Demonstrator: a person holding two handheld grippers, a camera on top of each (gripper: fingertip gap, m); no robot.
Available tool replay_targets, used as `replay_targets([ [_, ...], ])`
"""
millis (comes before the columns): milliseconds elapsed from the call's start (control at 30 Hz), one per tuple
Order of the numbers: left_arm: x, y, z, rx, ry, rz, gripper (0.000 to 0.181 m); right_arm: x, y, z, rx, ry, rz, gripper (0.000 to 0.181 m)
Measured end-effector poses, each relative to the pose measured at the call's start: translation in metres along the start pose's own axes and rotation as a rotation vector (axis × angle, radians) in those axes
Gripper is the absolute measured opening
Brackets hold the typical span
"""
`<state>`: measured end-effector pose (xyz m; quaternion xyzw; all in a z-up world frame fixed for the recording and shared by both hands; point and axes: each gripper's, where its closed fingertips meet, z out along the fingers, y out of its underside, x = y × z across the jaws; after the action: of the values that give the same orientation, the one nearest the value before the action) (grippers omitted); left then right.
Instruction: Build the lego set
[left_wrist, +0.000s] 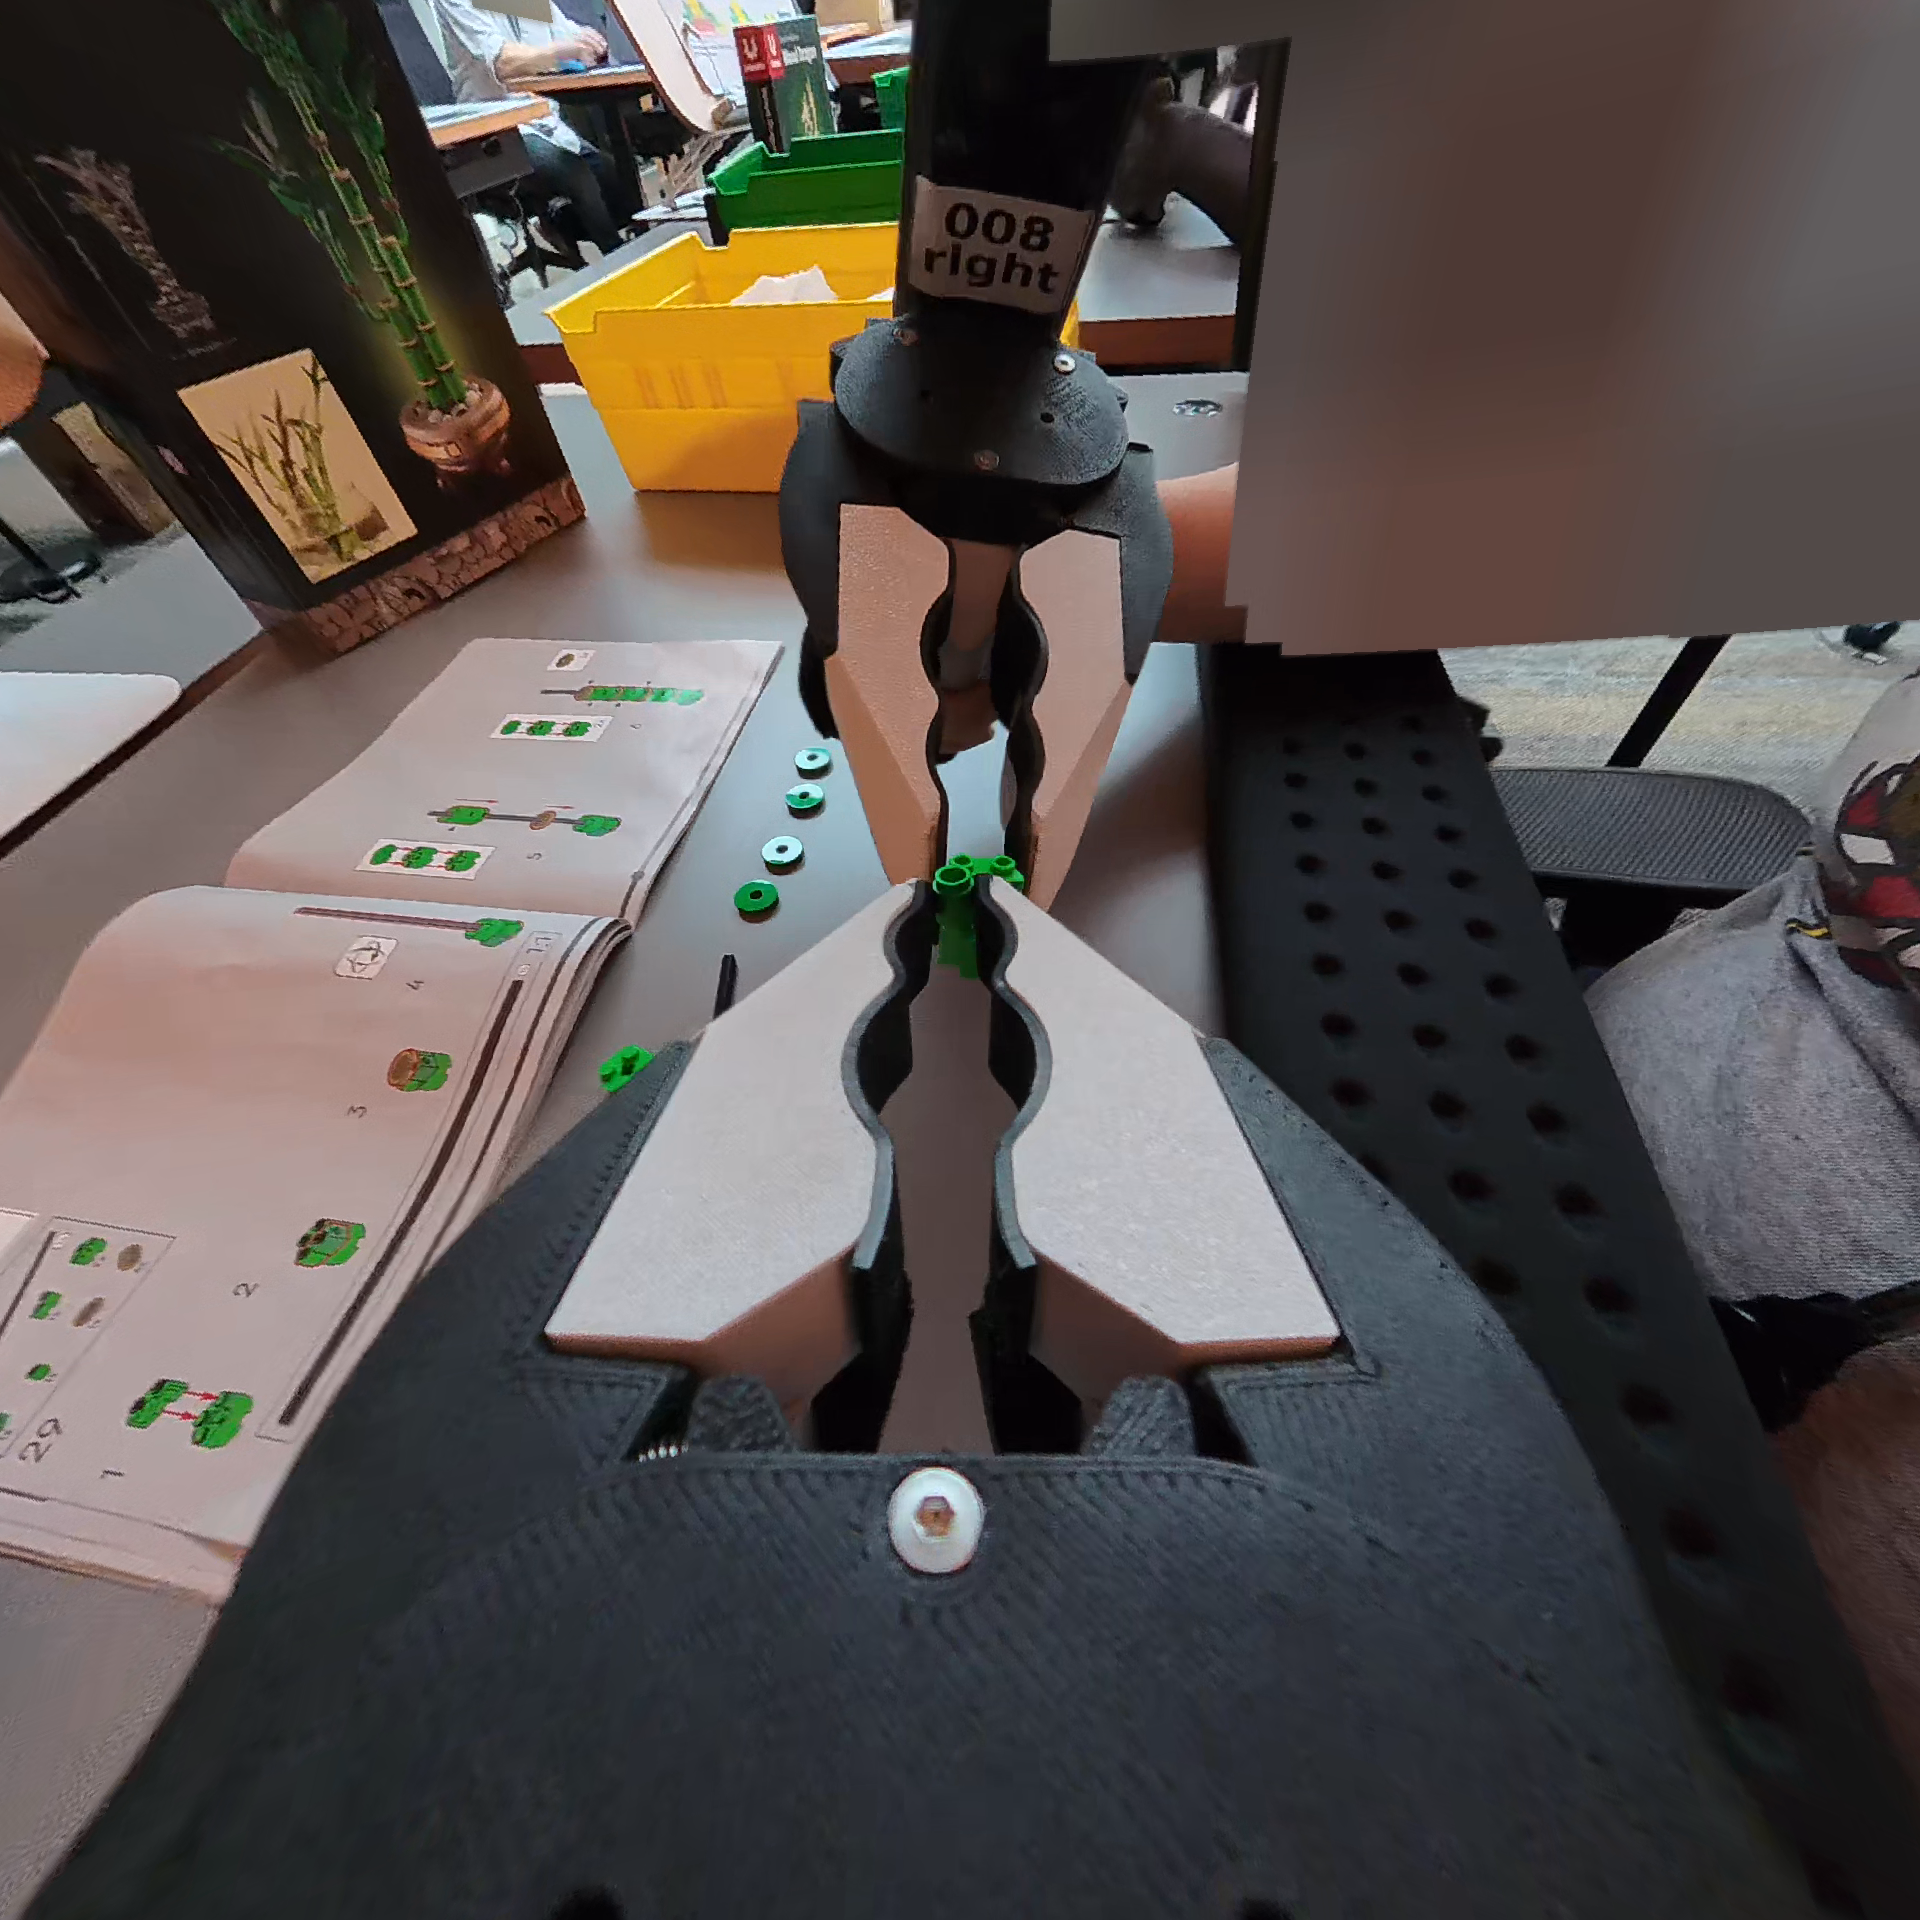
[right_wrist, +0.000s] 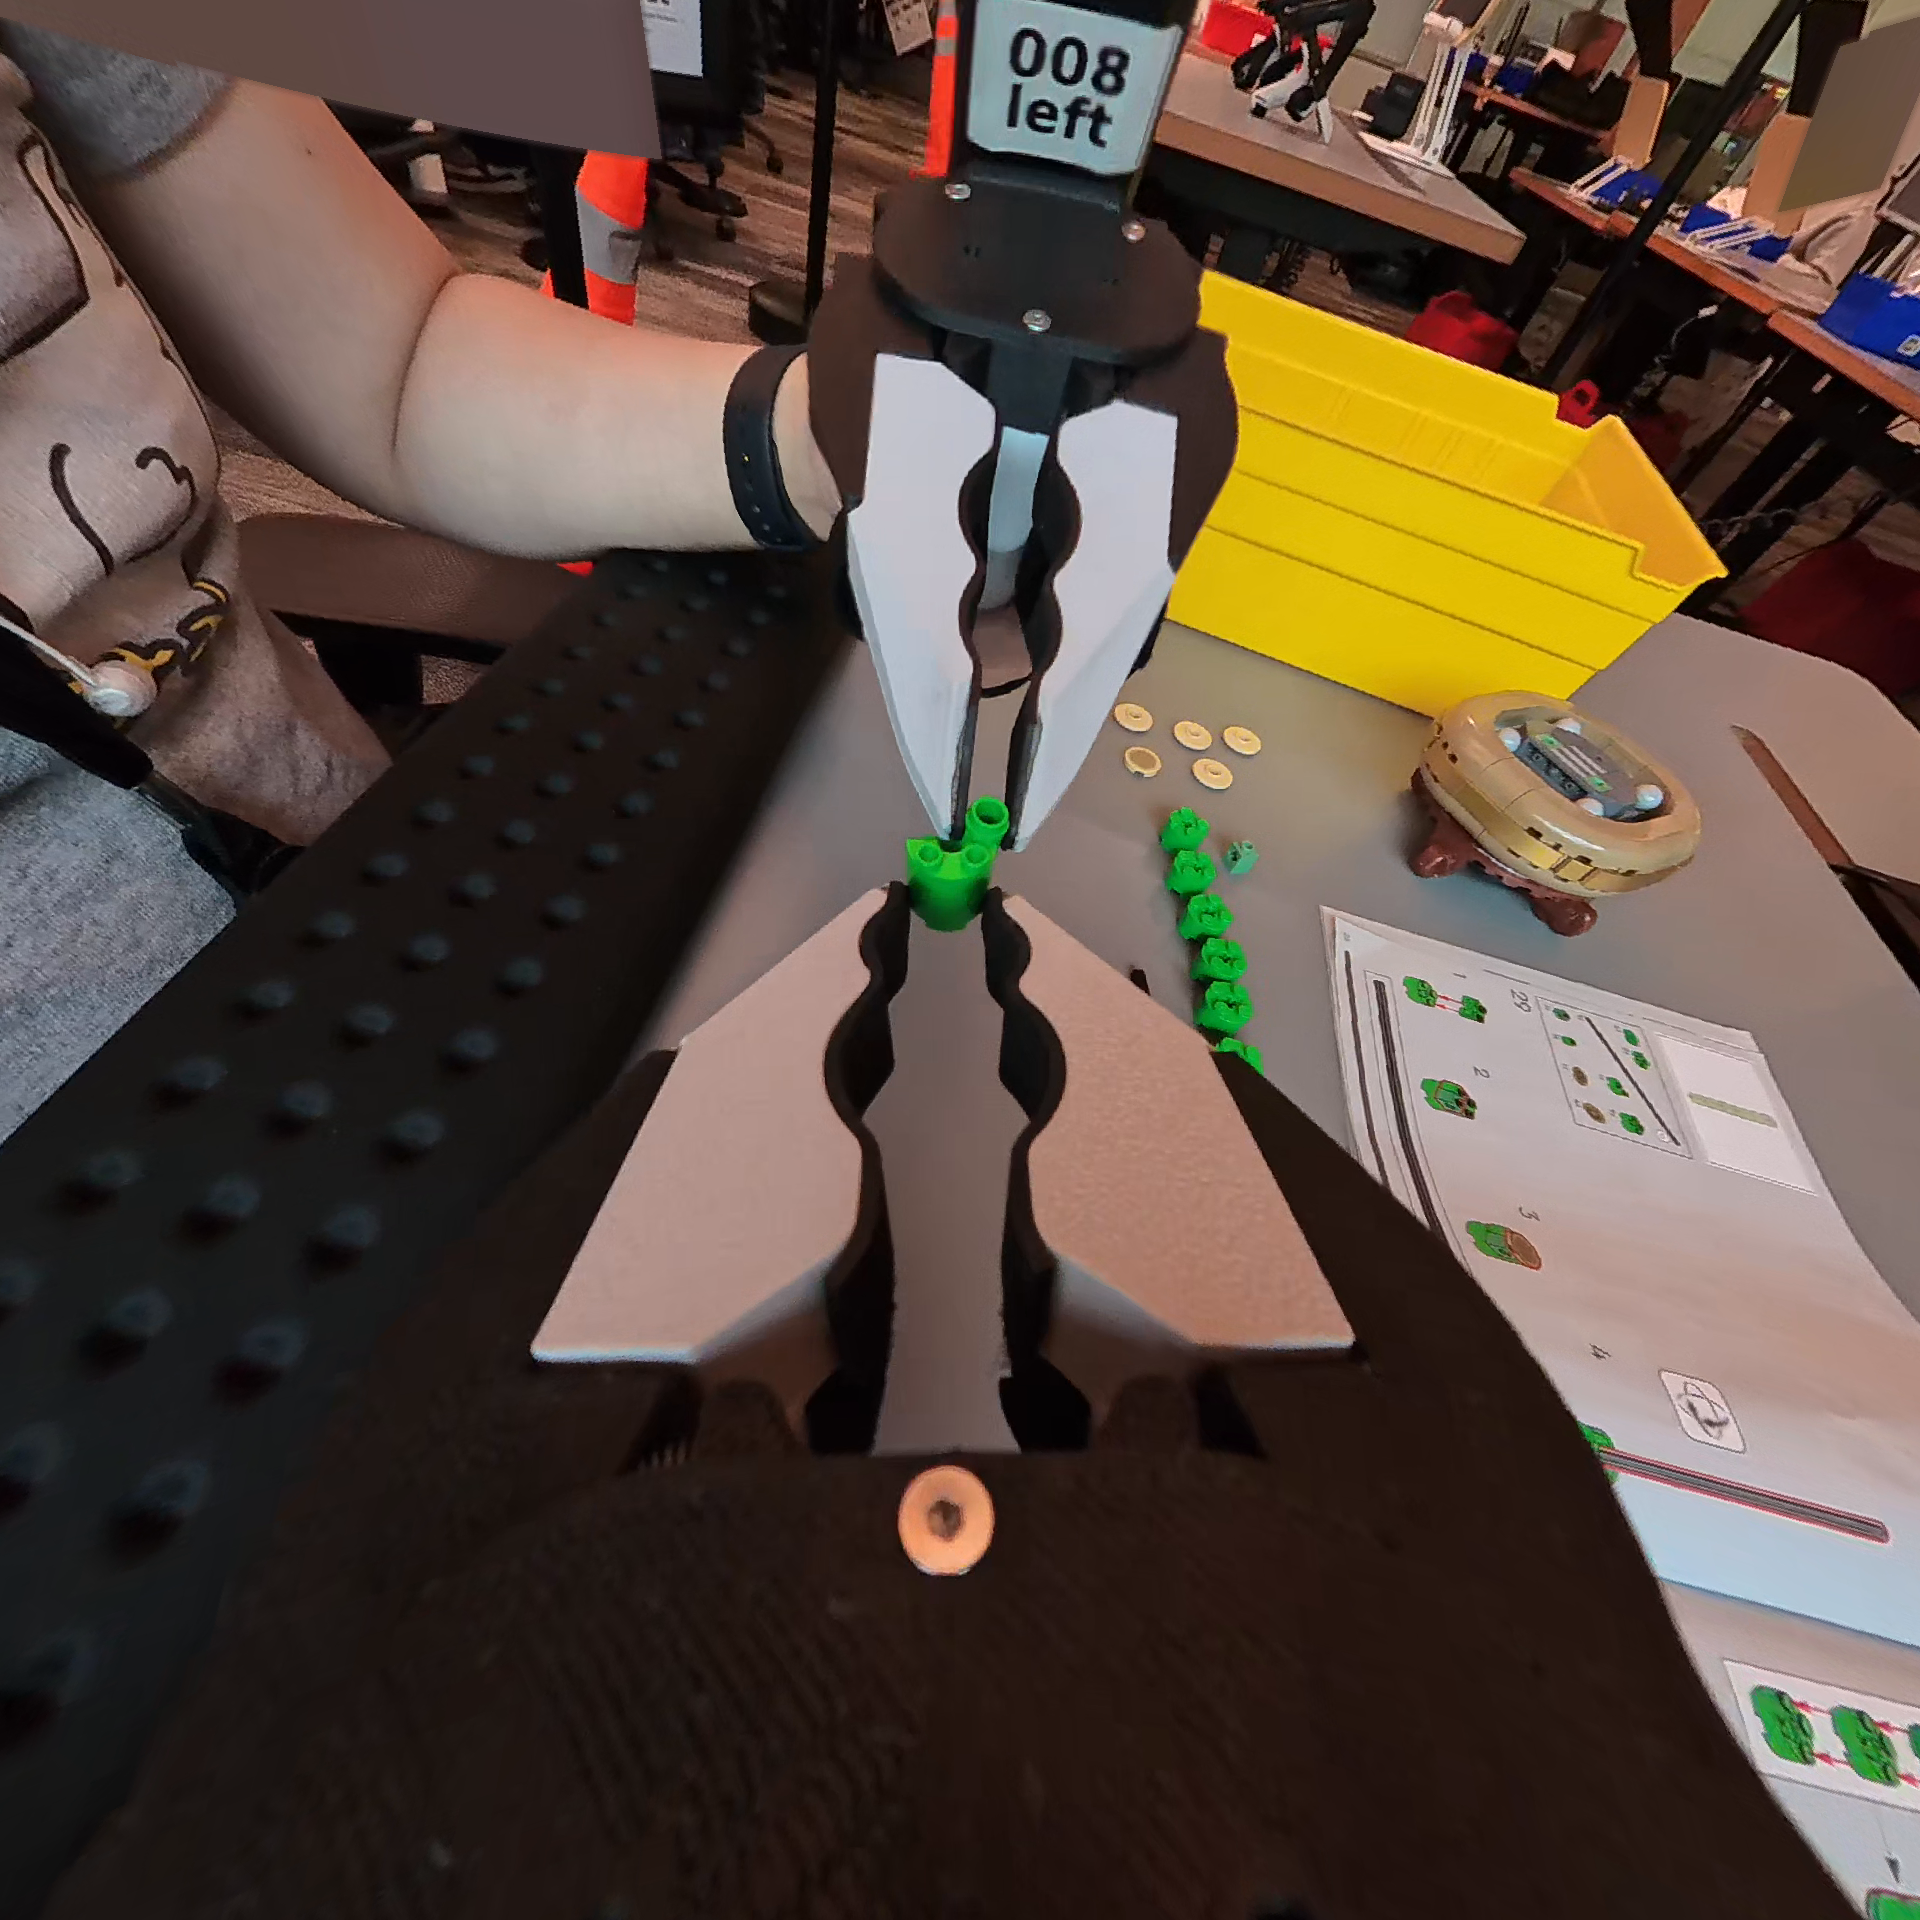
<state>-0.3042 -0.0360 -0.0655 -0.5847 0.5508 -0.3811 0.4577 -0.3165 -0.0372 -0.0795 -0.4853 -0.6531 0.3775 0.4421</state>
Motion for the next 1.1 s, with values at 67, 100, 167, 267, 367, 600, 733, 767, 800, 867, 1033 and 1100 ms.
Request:
replay_targets([
  [67, 0.0, 0.0, 0.0, 0.009, 0.01, -0.029, 0.006, 0.0, 0.0, 0.0, 0.002, 0.002, 0.001, 0.013],
  [100, 0.0, 0.0, -0.001, 0.016, 0.016, -0.044, 0.006, 0.0, -0.001, 0.0, 0.007, 0.0, 0.005, 0.013],
  [167, 0.0, -0.002, -0.002, 0.027, 0.025, -0.069, 0.006, 0.001, -0.002, 0.0, 0.011, 0.002, 0.006, 0.013],
  [267, 0.0, -0.002, -0.002, 0.028, 0.025, -0.074, 0.006, 0.001, -0.001, 0.0, 0.006, 0.007, -0.002, 0.013],
  [367, -0.001, 0.0, -0.001, 0.018, 0.015, -0.062, 0.006, 0.001, 0.001, 0.001, -0.003, 0.008, -0.001, 0.013],
  [600, -0.005, 0.005, -0.001, 0.021, -0.013, -0.044, 0.006, 0.004, 0.006, 0.003, -0.022, 0.019, 0.004, 0.013],
  [733, -0.013, 0.001, -0.005, 0.063, -0.075, -0.016, 0.006, 0.006, 0.008, 0.002, -0.037, 0.028, 0.017, 0.013],
  [767, -0.016, -0.001, -0.007, 0.079, -0.091, -0.014, 0.006, 0.009, 0.013, 0.002, -0.061, 0.039, 0.017, 0.013],
  [800, -0.02, -0.003, -0.009, 0.095, -0.108, -0.021, 0.006, 0.012, 0.018, 0.002, -0.092, 0.058, 0.01, 0.013],
  [867, -0.03, -0.006, -0.016, 0.128, -0.153, -0.049, 0.006, 0.022, 0.029, 0.0, -0.157, 0.122, -0.026, 0.013],
  [1033, -0.061, -0.009, -0.04, 0.191, -0.317, -0.093, 0.005, 0.045, 0.045, -0.009, -0.26, 0.264, -0.113, 0.012],
  [1100, -0.067, -0.009, -0.046, 0.201, -0.348, -0.097, 0.005, 0.047, 0.047, -0.009, -0.272, 0.275, -0.124, 0.012],
])
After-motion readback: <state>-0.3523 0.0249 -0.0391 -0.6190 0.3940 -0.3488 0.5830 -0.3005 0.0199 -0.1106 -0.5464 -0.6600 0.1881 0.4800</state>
